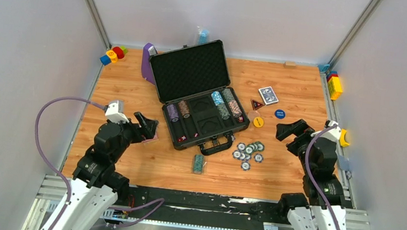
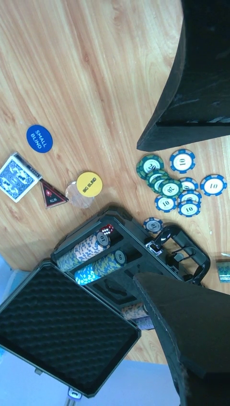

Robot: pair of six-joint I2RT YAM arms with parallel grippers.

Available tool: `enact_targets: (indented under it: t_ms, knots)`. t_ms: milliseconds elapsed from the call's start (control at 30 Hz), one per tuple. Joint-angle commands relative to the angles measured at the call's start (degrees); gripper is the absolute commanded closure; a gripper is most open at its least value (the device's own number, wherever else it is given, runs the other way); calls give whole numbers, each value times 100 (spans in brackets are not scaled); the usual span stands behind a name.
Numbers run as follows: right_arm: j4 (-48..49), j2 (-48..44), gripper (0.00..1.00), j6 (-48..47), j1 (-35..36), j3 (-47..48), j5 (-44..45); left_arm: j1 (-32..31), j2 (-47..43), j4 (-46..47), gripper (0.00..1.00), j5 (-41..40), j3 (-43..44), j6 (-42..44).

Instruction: Pack up texas hold em set

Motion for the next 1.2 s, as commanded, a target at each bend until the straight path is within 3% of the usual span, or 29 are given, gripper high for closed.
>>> enact_targets:
  t_ms: [0,200,333,533,667,767,833,1000,1167]
  knots:
    - [-220,153,0,93,-3,407,261,-3,-148,11,0,-86,151,3]
    - [-344,379,0,43,-5,624,200,-2,130,262,0,173,72,229]
    - [-439,867,0,-7,1,765,-375,-1,391,504,0,542,-5,516]
    - [-179,1687,0,-21,270,485,-1441,-1,296,321,0,-12,-125,668]
    - [16,2040,0,148,1105,273,-904,-1,270,671,0,629,-291,599]
    - [230,2175,0,232,1344,159,-711,-106,622,829,4,772,-357,209]
    - [429,2193,0,241,1349,48,-708,-550,976,1021,5,539,-398,-86]
    - [654,2075,0,196,1353,-143,-526,-2448,2262,785,3,-1261,91,-566]
    - [665,1805,0,39,1348,-249,41,-3383,3303,496,0,-1744,493,-1682]
